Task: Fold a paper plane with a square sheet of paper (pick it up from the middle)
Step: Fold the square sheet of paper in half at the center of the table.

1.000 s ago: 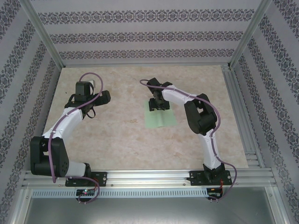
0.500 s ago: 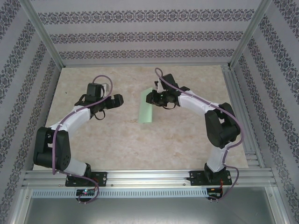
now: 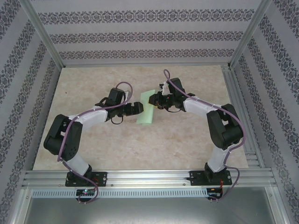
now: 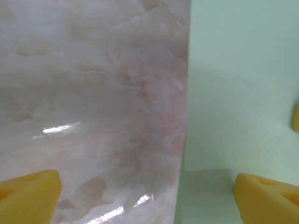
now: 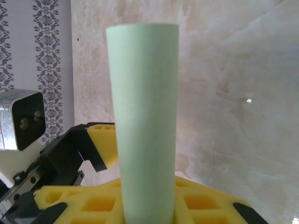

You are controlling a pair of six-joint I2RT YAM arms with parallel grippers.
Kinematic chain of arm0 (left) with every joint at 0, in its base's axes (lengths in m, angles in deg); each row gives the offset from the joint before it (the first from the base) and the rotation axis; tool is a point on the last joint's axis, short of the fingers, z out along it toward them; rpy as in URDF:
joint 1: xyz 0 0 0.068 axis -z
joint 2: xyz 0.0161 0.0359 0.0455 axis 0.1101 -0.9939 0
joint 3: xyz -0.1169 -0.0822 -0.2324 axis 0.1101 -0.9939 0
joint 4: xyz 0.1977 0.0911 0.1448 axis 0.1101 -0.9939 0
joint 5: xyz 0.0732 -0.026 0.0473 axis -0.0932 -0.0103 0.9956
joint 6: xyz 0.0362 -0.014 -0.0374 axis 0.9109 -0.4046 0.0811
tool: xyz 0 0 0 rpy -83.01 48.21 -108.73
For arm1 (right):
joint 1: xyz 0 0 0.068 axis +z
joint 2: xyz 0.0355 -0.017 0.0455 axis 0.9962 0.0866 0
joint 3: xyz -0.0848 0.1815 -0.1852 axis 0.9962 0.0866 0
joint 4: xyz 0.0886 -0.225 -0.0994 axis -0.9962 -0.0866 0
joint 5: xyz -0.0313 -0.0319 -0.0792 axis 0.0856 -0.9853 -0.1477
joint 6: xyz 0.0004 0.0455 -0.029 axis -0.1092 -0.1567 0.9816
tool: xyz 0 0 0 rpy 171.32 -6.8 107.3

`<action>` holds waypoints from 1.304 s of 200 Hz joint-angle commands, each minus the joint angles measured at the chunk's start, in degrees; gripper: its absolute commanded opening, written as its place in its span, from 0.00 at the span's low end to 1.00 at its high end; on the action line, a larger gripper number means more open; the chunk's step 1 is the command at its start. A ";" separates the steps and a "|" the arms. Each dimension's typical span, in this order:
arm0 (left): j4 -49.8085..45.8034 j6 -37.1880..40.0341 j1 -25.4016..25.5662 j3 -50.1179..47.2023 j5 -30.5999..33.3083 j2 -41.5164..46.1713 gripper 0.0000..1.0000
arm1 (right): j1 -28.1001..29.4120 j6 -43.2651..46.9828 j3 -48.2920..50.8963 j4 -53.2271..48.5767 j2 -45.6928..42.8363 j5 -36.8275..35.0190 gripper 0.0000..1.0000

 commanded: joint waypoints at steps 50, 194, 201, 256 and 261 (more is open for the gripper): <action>5.48 -3.48 1.89 2.93 -2.63 -4.82 0.65 | -1.65 6.54 -1.28 -4.33 8.09 0.89 0.28; 6.76 -2.93 4.63 8.68 -8.70 -13.98 0.23 | -3.85 12.18 -3.25 -10.95 11.00 -3.44 0.34; 6.89 -2.93 4.74 8.79 -9.19 -14.37 0.22 | -3.92 12.01 -3.23 -10.78 11.00 -3.35 0.34; 2.72 -1.78 6.04 11.57 -9.14 -18.29 0.13 | -4.03 11.14 -3.23 -10.90 10.18 -3.26 0.38; 2.26 -1.82 6.12 11.78 -8.82 -18.56 0.13 | -4.01 11.00 -3.28 -11.00 10.14 -3.26 0.39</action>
